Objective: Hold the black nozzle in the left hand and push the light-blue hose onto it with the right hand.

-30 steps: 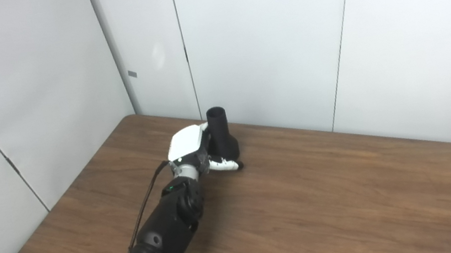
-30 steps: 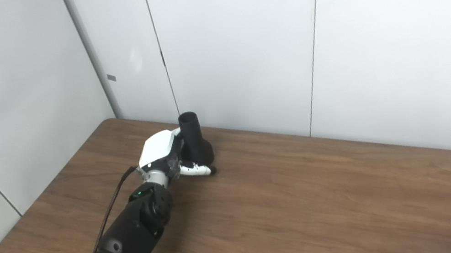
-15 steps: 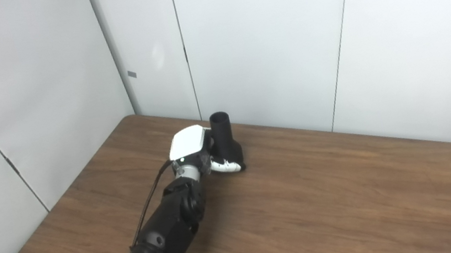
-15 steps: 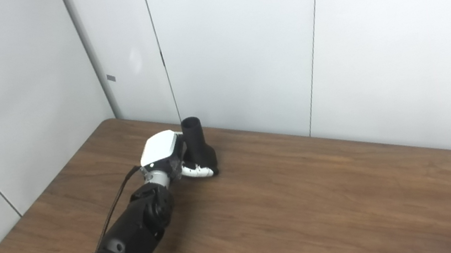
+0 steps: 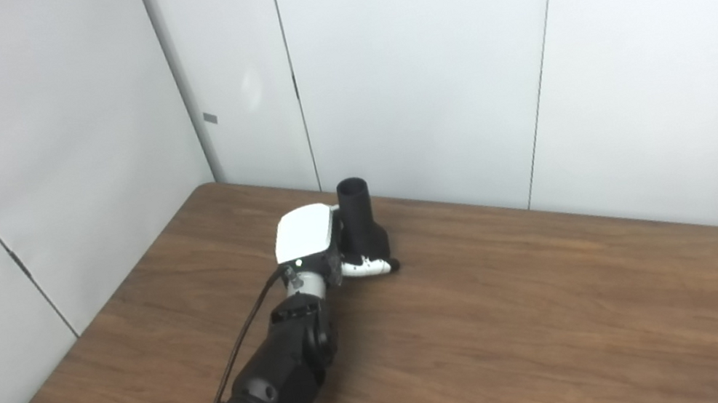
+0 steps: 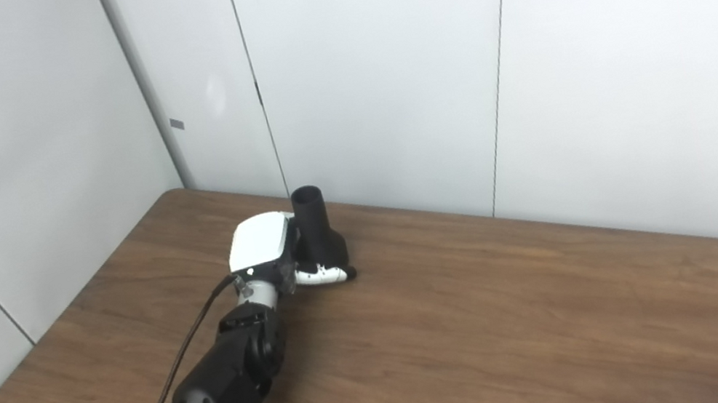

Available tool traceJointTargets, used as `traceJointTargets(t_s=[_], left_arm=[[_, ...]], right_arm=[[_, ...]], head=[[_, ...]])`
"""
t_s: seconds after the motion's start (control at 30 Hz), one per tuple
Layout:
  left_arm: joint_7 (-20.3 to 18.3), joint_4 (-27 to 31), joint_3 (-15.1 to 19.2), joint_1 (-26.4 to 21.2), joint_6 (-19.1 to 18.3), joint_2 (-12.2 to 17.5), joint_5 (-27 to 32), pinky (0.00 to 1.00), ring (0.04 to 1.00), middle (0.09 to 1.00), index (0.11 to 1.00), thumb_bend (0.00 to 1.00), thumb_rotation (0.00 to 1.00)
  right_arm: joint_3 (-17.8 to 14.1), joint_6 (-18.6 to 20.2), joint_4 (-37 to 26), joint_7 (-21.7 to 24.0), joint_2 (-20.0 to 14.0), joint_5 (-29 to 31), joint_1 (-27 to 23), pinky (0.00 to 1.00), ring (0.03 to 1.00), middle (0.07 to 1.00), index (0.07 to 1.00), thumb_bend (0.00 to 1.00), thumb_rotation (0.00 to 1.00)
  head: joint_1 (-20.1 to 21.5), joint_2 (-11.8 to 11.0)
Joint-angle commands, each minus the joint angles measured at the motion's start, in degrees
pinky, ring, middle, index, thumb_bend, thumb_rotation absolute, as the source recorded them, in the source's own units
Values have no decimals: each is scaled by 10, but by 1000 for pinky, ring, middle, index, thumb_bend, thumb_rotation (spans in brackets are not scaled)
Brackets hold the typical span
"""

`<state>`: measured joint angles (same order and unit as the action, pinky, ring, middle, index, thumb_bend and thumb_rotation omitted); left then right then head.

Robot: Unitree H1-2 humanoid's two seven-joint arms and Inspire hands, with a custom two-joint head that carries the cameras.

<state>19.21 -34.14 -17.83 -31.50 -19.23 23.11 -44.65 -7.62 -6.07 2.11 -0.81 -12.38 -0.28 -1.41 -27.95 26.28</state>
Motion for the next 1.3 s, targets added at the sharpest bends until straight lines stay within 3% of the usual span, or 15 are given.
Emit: traceJointTargets(t_s=[0.0, 0.07, 0.27, 0.4, 0.43, 0.47, 0.53, 0.77, 0.93, 1.1, 1.27], left_arm=[[-5, -31, -11, 27, 3, -8, 0, 863, 761, 786, 753, 1000, 248], [19, -37, -16, 30, 17, -8, -6, 848, 739, 774, 765, 994, 252], [96, -73, -37, 29, 52, -5, -32, 764, 666, 711, 653, 915, 260], [151, -94, -39, 28, 89, -5, -33, 667, 610, 655, 601, 739, 253], [163, -97, -36, 29, 104, -5, -28, 600, 581, 627, 537, 605, 145], [174, -100, -34, 30, 120, -5, -23, 534, 555, 603, 511, 550, 97], [187, -104, -33, 30, 136, -5, -22, 474, 527, 578, 496, 524, 65], [185, -85, -33, 38, 166, 1, -24, 473, 523, 561, 491, 521, 50], [180, -72, -36, 44, 241, 14, -13, 385, 434, 466, 507, 522, 1], [110, -21, -16, 65, 287, 17, 29, 336, 390, 457, 510, 520, 0], [74, 2, -6, 85, 303, 6, 41, 340, 417, 489, 509, 502, 0]], right_arm=[[-2, -1, -8, 2, -6, -4, 2, 397, 545, 582, 546, 754, 673], [-3, -2, -6, 0, -6, -4, 1, 396, 542, 579, 544, 752, 675], [-3, 0, -5, 0, -5, -4, 0, 392, 539, 574, 540, 773, 679], [-3, 1, -4, 0, -7, -6, 0, 393, 542, 578, 542, 796, 688], [-3, 1, -5, 0, -6, -6, 0, 392, 540, 577, 542, 790, 684], [-4, 2, -6, 0, -6, -5, 1, 390, 537, 575, 541, 782, 679], [-4, 3, -7, 0, -6, -6, 1, 387, 532, 571, 539, 791, 679], [-3, 2, -8, 2, -6, -4, 1, 387, 536, 575, 538, 788, 684], [-3, -4, -3, 4, -7, 1, -1, 391, 538, 576, 542, 775, 670], [-4, 1, -6, 3, -8, -2, 0, 394, 540, 578, 545, 773, 674], [-4, 5, -9, 2, -8, -7, 2, 400, 545, 580, 544, 792, 683]], head=[[0, 2], [0, 2], [0, 2], [0, 3], [0, 3], [-1, 3], [-1, 3], [-3, 3], [-3, 3], [-3, 6], [-2, 8]])
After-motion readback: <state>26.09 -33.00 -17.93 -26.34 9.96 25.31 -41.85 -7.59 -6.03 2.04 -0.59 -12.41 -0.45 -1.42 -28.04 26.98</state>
